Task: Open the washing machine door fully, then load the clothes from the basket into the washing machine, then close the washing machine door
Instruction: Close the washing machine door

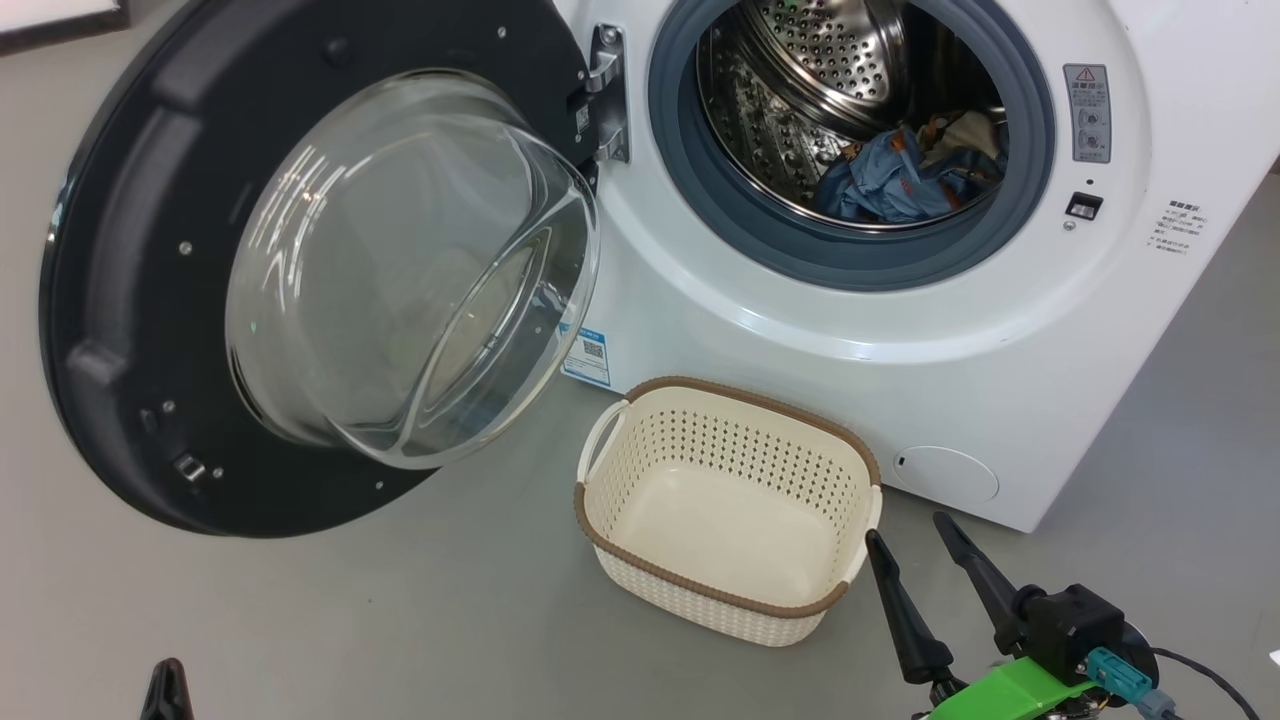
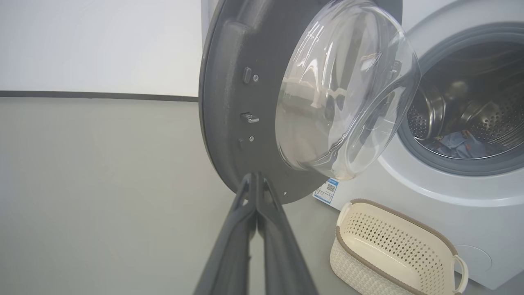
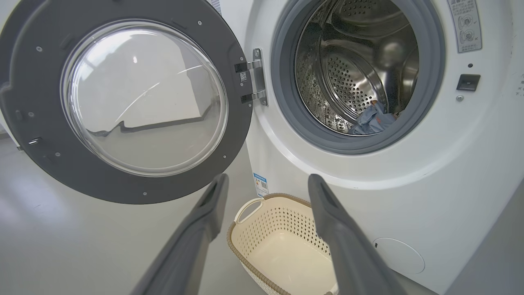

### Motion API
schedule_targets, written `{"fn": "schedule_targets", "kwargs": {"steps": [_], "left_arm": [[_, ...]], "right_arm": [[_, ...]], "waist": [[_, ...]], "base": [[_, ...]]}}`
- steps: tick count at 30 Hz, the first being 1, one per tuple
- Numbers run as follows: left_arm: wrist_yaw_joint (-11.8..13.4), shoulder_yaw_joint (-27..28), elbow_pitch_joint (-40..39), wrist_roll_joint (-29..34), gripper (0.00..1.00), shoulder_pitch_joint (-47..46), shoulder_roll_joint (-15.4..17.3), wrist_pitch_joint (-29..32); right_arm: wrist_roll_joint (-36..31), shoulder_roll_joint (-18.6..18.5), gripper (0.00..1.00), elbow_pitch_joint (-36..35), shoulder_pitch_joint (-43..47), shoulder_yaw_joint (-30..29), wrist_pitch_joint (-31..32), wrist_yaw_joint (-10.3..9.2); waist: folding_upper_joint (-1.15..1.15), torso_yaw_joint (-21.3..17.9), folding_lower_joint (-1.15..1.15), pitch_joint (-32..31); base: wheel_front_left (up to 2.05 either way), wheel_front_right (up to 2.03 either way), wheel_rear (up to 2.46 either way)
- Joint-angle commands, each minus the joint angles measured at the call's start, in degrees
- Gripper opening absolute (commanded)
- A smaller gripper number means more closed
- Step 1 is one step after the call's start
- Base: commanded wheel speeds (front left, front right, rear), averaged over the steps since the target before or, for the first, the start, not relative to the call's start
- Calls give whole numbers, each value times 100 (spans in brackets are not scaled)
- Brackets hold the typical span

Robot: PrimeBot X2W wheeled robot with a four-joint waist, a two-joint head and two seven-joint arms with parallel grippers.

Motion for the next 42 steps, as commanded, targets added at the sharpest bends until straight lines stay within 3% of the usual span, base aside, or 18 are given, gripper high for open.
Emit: {"fn": "schedule_targets", "kwargs": {"steps": [1,5,11,15,19,29,38,42], "left_arm": [[-10,181,-115,-58,0,-106,51,-35],[-138,250,-127,-120,0,-188,51,-35],[-560,834,-174,-200,0,-567,87,-35],[-961,1406,-100,-635,0,-1053,242,-35],[-1174,1732,69,-1136,0,-1499,491,-35],[-1389,2165,1014,-2707,0,-2710,1437,504],[-1422,2648,2171,-4590,0,-3612,1941,1439],[-1407,2841,2602,-4993,0,-3844,2086,1713]], "right_arm": [[50,8,100,-121,-90,146,-69,9],[57,8,100,-119,-77,134,-69,9],[59,8,100,-123,-70,140,-69,9],[68,8,100,-111,-84,167,-69,9],[53,8,100,-107,-123,169,-69,9],[-44,-7,100,-96,-231,187,-69,9],[-48,-126,100,-82,-330,229,-69,9],[-38,-165,100,-78,-350,253,-69,9]], "waist": [[0,-13,0,10],[0,-31,0,11],[0,-62,0,29],[0,-119,0,54],[0,-198,0,110],[0,-456,0,344],[0,-772,0,520],[0,-861,0,553]], "base": [[0,0,0],[0,0,0],[0,0,0],[0,0,0],[0,0,0],[0,0,0],[0,0,0],[0,0,0]]}}
